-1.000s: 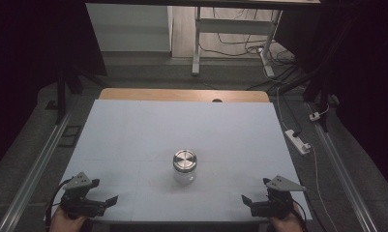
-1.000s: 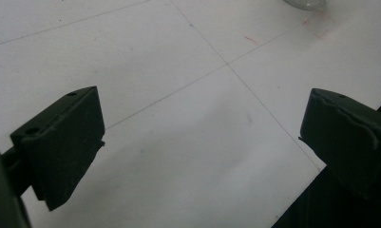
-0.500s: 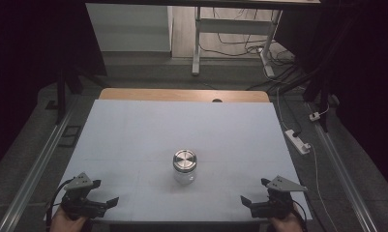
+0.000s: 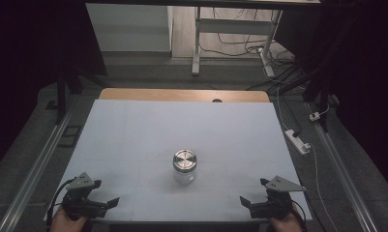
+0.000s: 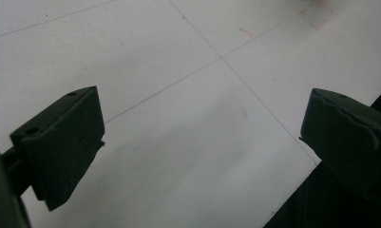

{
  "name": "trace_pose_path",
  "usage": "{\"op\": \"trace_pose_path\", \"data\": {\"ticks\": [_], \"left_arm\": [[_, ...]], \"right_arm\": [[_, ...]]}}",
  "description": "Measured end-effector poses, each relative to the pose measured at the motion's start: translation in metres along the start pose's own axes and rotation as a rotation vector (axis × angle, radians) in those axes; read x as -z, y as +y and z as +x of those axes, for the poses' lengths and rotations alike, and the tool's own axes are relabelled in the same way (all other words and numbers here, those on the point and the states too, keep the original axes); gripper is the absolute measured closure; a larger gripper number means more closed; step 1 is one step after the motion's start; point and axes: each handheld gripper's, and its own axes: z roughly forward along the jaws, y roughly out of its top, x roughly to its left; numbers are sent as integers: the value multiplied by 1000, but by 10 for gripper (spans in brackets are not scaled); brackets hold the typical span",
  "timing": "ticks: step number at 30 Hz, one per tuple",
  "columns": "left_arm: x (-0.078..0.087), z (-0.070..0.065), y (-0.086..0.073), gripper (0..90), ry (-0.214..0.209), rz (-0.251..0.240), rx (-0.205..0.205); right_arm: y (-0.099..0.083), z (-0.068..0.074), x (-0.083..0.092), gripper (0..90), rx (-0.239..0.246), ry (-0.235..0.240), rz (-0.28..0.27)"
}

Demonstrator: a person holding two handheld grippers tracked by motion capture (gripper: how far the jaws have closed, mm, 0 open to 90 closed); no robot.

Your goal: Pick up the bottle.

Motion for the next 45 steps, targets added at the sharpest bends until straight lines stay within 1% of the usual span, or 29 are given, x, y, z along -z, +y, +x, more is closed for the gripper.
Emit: {"op": "trace_pose_path", "data": {"ticks": [3, 9, 17, 20, 24, 29, 34, 37, 40, 41, 45], "left_arm": [[0, 0, 0, 16, 0, 1, -1], [0, 0, 0, 15, 1, 4, -3], [-1, -1, 1, 15, 6, 10, -10], [-2, -2, 1, 15, 6, 15, -12], [-2, -2, 1, 16, 9, 23, -19], [-3, -3, 2, 17, 13, 31, -21], [-4, -3, 2, 17, 14, 35, -22], [-4, -3, 2, 18, 15, 36, -22], [-4, -3, 2, 17, 15, 36, -20], [-4, -3, 2, 17, 15, 36, -19], [-4, -3, 2, 17, 16, 36, -20]], "right_arm": [[1, 1, -1, 0, 3, 7, -6], [4, 6, -1, 0, 25, 22, -18], [7, 11, -6, 0, 53, 36, -19], [10, 14, -8, 0, 60, 57, -29], [16, 21, -13, 0, 86, 88, -53], [21, 27, -21, 0, 111, 131, -54], [27, 30, -28, 0, 112, 162, -58], [30, 33, -34, 0, 112, 183, -56], [33, 36, -41, 0, 113, 233, -40], [34, 38, -44, 0, 119, 246, -37], [40, 44, -52, 0, 159, 270, -18]]}}
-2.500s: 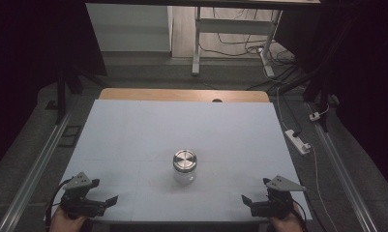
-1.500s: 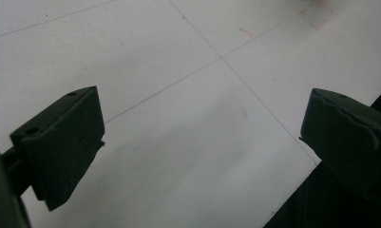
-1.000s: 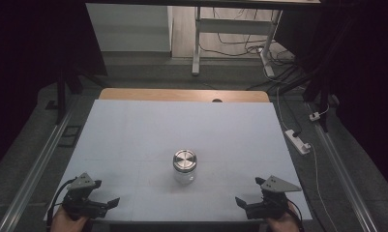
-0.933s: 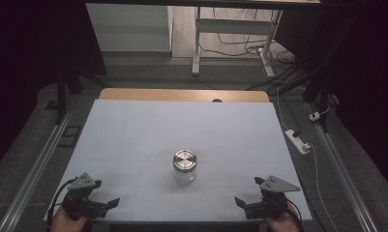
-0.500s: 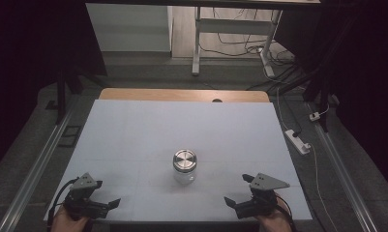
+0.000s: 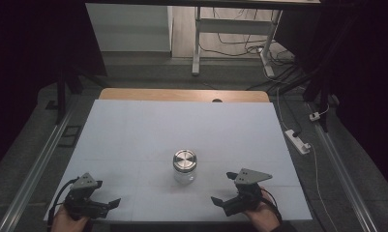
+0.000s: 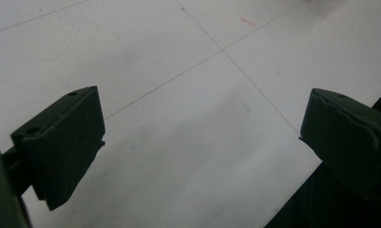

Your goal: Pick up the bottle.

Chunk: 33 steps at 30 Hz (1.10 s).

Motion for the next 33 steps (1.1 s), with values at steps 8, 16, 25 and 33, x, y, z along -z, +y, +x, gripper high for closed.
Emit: {"op": "trace_pose_path", "data": {"ticks": [8, 16, 25, 33], "left_arm": [[0, 0, 0, 17, 2, 3, -3], [-1, -1, 1, 18, 7, 11, -9], [-3, -4, 1, 20, 22, 30, -26], [-5, -6, 2, 20, 34, 45, -46]], "right_arm": [[13, -2, -19, 0, 12, 22, -10], [22, -6, -41, 0, 4, 32, 15], [32, -2, -62, 0, 15, 37, 66], [40, -5, -83, 0, -18, 41, 71]]}}
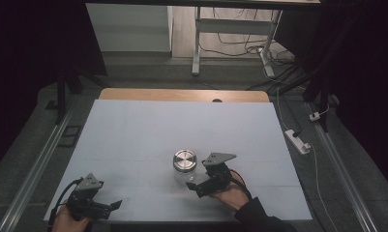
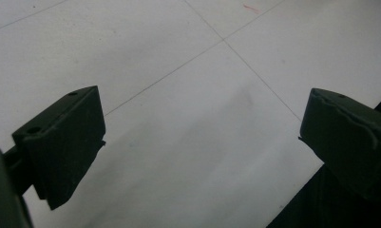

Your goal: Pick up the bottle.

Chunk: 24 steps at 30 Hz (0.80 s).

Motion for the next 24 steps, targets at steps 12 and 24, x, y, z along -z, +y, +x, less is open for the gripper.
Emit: {"op": "trace_pose_path", "data": {"ticks": [12, 24], "left_arm": [[0, -1, 0, 20, 2, 7, -10], [-1, -2, 0, 20, 3, 10, -17]], "right_arm": [[12, -2, -27, 0, -4, -6, 20], [21, -2, -41, 82, 38, 9, -53]]}}
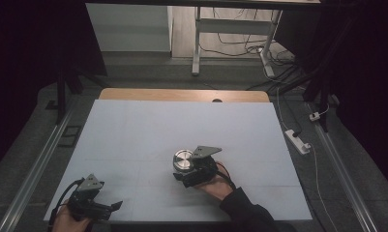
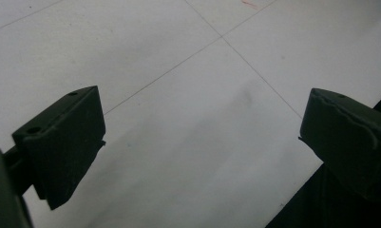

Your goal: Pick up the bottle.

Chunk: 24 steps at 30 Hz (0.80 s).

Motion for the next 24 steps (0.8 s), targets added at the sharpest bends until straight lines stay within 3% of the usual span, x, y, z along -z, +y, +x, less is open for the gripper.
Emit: {"op": "trace_pose_path", "data": {"ticks": [7, 24], "left_arm": [[-1, -1, 0, 20, 6, 9, -13], [-3, -4, 1, 22, 10, 30, -37]], "right_arm": [[-1, 2, -1, 124, 42, -2, -17], [3, 4, 3, 133, 67, -21, -18]]}}
